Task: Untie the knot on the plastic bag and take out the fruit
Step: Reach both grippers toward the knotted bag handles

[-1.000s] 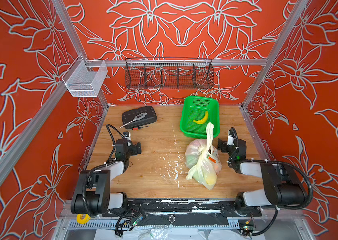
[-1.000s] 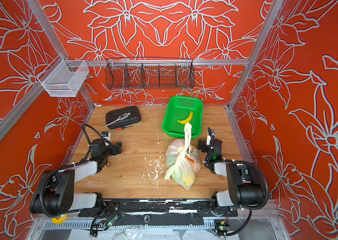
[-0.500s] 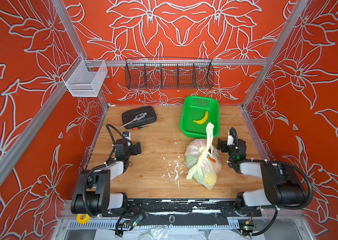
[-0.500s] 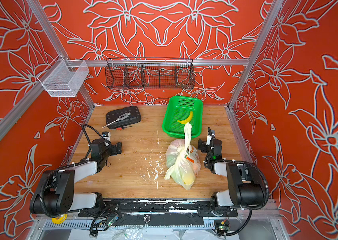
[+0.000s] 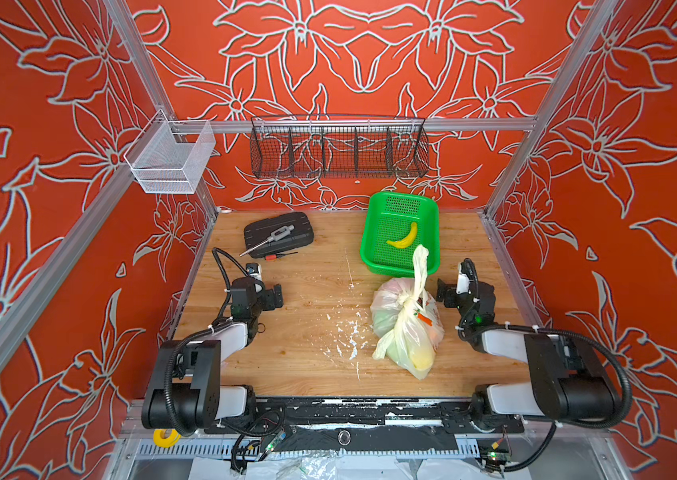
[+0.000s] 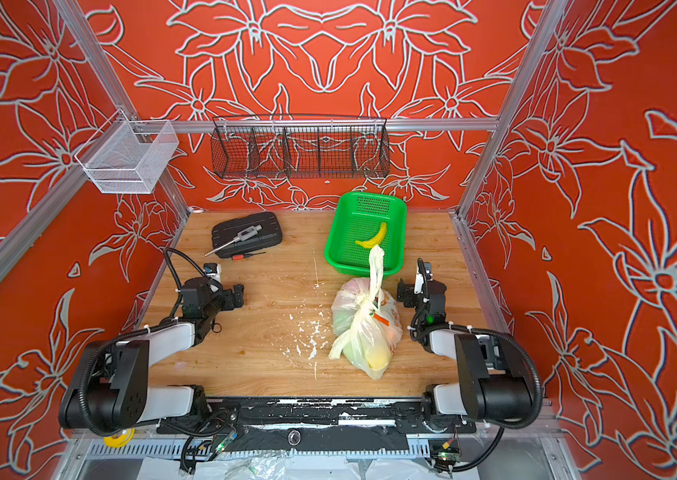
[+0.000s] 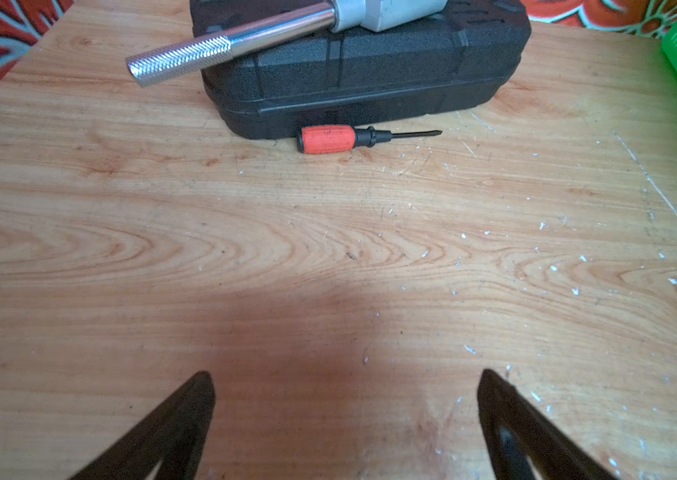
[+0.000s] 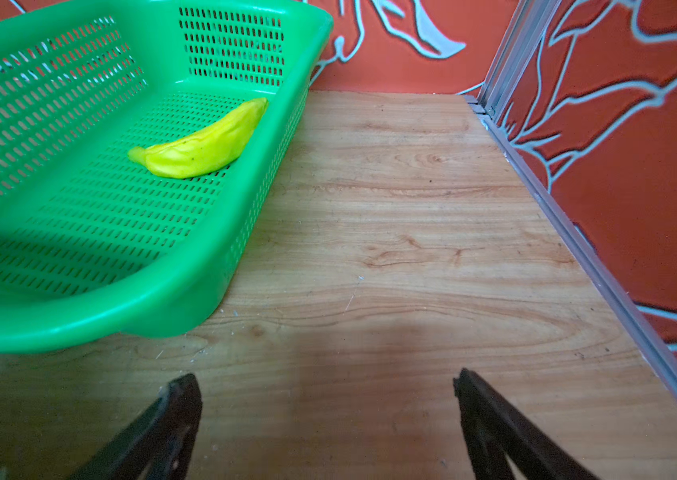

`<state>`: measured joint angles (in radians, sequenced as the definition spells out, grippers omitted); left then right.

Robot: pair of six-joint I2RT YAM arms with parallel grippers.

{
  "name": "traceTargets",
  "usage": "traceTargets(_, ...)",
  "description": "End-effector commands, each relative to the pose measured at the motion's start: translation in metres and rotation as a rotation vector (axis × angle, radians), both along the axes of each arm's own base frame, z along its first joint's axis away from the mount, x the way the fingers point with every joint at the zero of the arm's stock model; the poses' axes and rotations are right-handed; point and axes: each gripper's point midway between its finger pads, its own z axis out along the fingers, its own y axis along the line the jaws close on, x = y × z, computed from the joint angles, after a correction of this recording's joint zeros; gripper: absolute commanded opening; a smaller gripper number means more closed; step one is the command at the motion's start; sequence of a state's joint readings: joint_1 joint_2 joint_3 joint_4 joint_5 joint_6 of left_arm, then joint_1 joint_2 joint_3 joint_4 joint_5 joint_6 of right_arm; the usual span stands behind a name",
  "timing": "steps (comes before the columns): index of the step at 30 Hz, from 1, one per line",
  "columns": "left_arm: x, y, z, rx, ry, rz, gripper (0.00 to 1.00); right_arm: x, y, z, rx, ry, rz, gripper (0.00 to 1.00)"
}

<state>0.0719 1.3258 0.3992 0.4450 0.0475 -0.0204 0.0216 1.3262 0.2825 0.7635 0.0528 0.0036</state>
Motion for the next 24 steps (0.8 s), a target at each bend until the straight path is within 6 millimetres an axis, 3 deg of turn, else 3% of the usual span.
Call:
traceTargets(1, 0.001, 0.004, 0.027, 0.009, -0.056, 0.030, 0.97, -0.009, -0.009, 0.025, 0.003, -0.051, -0.061, 0.97)
traceTargets(7, -0.016, 0.006, 0.073, 0.024, -0.120, 0.137, 0.98, -0.041, -0.022, 0.070, 0.181, 0.015, -0.214, 0.92)
traceTargets(11, -0.023, -0.016, 0.112, -0.117, -0.141, 0.143, 0.93, -0.062, 0.006, 0.090, 0.351, 0.130, -0.128, 0.86)
traceTargets(15, -0.022, -0.058, 0.144, -0.338, -0.048, 0.056, 0.79, -0.083, 0.052, 0.105, 0.518, 0.274, 0.038, 0.81)
traceTargets(17, -0.019, -0.086, 0.151, -0.420, 0.029, -0.014, 0.71, -0.093, 0.073, 0.111, 0.544, 0.332, 0.105, 0.78)
traceTargets(24, -0.028, -0.207, 0.172, -0.526, 0.165, -0.369, 0.56, -0.119, 0.127, 0.110, 0.500, 0.488, 0.258, 0.72)
